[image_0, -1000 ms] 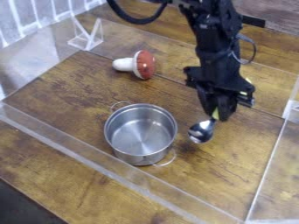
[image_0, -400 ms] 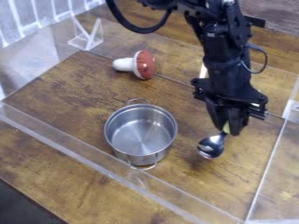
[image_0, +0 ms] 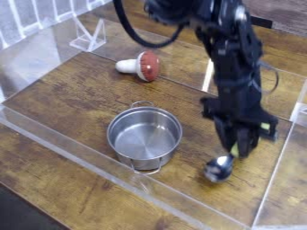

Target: Move the green spoon to the right

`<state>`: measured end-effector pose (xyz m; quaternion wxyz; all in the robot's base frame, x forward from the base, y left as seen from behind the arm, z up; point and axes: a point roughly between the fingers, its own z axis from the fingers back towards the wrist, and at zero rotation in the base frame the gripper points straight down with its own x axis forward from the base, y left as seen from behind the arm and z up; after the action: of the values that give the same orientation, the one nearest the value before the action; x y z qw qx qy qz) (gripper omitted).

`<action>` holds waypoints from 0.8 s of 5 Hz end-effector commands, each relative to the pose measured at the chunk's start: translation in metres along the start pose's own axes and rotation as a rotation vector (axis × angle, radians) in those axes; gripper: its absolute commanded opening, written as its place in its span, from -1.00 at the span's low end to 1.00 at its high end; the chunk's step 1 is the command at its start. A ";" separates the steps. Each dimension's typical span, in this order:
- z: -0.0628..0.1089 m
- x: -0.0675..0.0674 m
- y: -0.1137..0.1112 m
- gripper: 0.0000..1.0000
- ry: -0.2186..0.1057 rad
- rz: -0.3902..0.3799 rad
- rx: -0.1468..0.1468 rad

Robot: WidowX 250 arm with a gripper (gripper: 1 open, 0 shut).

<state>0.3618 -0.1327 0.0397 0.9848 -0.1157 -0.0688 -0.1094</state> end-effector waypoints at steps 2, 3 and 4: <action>0.001 0.000 -0.015 -1.00 0.013 -0.033 -0.015; -0.003 -0.004 -0.017 -1.00 0.042 -0.037 -0.021; -0.006 -0.008 -0.019 -1.00 0.070 -0.041 -0.027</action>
<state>0.3554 -0.1381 0.0301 0.9853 -0.1214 -0.0340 -0.1153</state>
